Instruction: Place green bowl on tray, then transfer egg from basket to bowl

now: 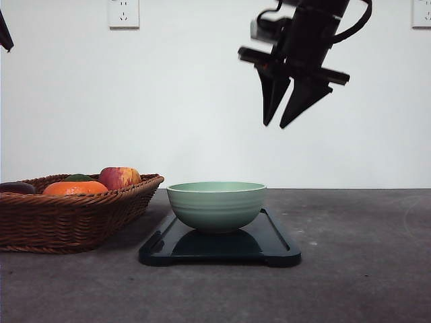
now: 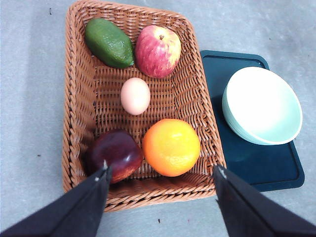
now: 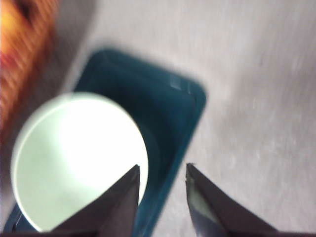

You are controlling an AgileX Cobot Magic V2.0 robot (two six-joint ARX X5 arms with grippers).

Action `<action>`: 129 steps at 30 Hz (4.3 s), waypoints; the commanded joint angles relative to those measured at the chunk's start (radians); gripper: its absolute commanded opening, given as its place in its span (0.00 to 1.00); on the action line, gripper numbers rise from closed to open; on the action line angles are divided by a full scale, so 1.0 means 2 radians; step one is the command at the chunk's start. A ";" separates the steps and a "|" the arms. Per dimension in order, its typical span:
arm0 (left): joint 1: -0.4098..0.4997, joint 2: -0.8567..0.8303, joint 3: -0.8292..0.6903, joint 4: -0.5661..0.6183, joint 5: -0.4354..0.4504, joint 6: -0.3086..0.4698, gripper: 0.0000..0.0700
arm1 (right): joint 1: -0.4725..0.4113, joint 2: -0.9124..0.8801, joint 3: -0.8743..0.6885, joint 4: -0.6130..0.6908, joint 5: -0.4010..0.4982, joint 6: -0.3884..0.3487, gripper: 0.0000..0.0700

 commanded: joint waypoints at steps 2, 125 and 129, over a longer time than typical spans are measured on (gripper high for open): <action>-0.001 0.003 0.011 0.005 0.002 -0.002 0.61 | 0.003 -0.025 -0.061 0.049 0.001 -0.003 0.26; -0.122 0.428 0.310 -0.026 -0.067 0.061 0.21 | 0.003 -0.255 -0.289 0.141 0.002 -0.027 0.26; -0.155 0.428 0.310 -0.006 -0.067 0.046 0.22 | 0.003 -0.255 -0.289 0.141 0.002 -0.027 0.26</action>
